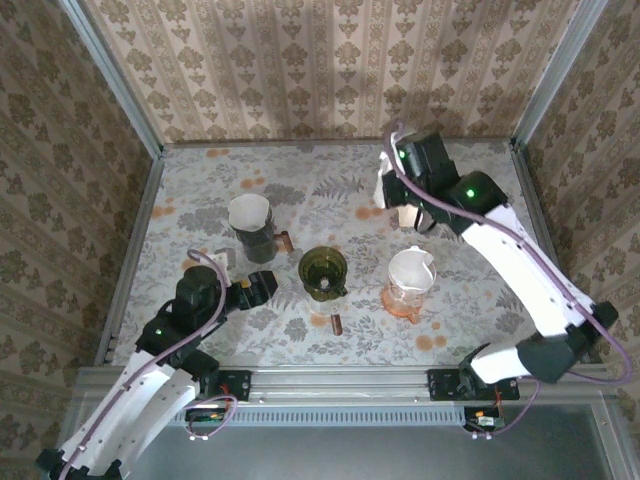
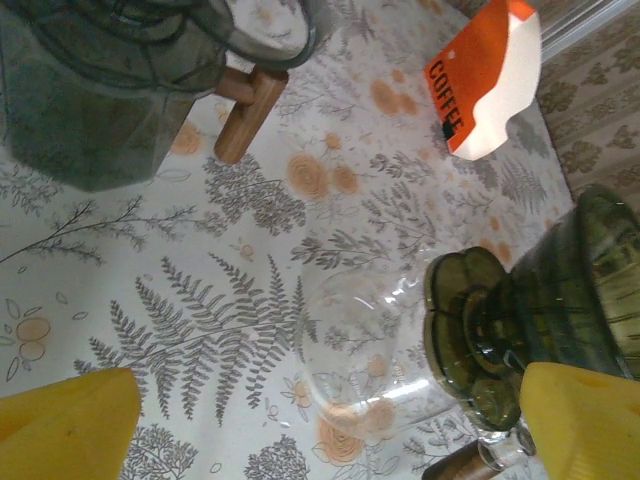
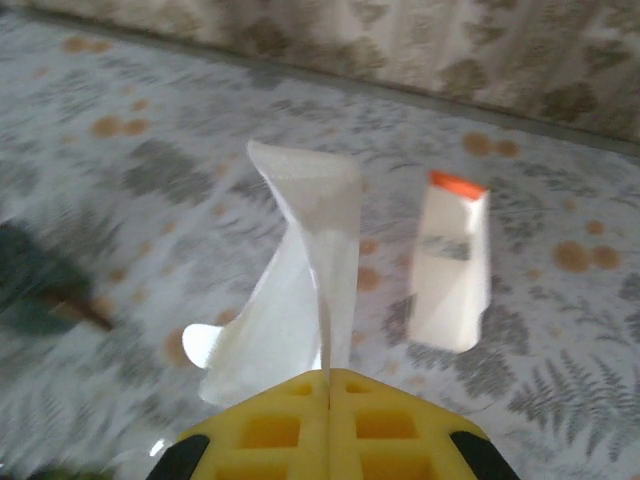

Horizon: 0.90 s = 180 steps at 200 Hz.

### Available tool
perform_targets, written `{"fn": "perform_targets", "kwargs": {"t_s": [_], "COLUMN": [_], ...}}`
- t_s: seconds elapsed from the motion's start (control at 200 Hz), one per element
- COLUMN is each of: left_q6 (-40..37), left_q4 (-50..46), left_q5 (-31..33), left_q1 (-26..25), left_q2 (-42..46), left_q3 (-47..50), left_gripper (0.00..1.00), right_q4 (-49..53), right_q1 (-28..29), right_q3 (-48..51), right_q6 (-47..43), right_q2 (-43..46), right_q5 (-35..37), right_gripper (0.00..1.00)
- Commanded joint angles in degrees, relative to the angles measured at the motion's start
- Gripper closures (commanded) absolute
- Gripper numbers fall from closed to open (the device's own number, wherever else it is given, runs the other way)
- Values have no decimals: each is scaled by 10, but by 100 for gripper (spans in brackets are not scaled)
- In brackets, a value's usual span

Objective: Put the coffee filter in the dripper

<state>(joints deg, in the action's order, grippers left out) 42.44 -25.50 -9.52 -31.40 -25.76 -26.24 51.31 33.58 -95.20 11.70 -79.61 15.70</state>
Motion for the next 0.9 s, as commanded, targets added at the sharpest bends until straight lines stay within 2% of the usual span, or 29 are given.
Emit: {"fn": "perform_targets", "kwargs": {"t_s": [0.0,0.15,0.3,0.42,0.605,0.895], "left_q6": [-25,-34,-40,-47,-60,-67], "left_q4": [-14,-16,-7,0,2,12], "left_q5": [-19,-24,-33,-49,-76,-101], "left_q1": [6,6,6,6,6,5], "left_q2": [6,6,5,0,-11,-19], "left_q3": [-24,-35,-43,-52,-69,-102], "left_gripper": [0,0,0,0,0,0], "right_q4": [139,305,418,457,517,517], "right_q1": [60,154,198,200,199,165], "right_q3": [-39,-158,-257,-306,-394,-410], "right_q6": [43,90,146,170,185,226], "right_q2": [24,-19,-81,-126,-217,-279], "right_q5": [-14,-49,-122,-175,-204,-214], "right_gripper": [100,100,100,100,100,100]}}
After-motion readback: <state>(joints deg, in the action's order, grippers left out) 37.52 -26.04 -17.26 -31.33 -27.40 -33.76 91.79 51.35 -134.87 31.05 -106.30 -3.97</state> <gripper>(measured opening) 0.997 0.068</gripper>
